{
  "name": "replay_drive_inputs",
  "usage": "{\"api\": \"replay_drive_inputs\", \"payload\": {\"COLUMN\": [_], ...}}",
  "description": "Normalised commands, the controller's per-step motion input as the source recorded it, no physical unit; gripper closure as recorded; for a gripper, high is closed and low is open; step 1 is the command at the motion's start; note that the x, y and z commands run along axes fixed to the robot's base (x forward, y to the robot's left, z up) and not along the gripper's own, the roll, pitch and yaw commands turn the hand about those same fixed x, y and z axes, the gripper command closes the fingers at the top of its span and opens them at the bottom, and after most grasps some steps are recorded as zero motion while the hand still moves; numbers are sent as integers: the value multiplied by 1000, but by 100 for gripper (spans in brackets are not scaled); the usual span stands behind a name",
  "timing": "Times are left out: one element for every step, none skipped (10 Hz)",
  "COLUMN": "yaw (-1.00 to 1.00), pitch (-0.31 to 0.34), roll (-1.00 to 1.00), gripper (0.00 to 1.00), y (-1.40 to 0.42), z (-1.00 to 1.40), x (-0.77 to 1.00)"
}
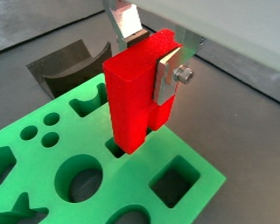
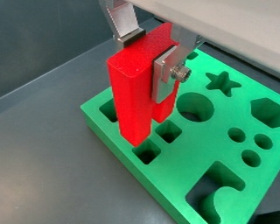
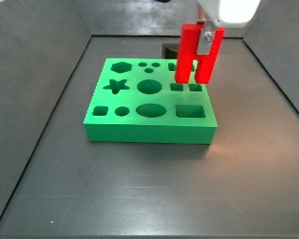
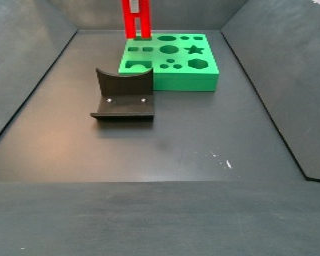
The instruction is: Insert the double-square object.
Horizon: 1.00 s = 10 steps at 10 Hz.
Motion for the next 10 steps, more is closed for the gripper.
{"api": "replay_drive_inputs", "payload": {"yaw": [-91, 0, -57, -97, -6, 0, -37, -49, 0, 0], "pitch": [0, -3, 0, 0, -23, -26, -69, -109, -50, 0], "roll": [166, 27, 16, 0, 0, -94, -160, -169, -101, -16], "gripper": [100, 100, 100, 100, 100, 100, 100, 100, 100, 100], "y": [149, 91, 103, 117, 86, 6, 0, -14, -20, 0], "z": [-503, -320, -291, -234, -183, -280, -426, -460, -354, -283], "x": [0, 0, -3, -26, -100, 0, 169, 157, 37, 26]}}
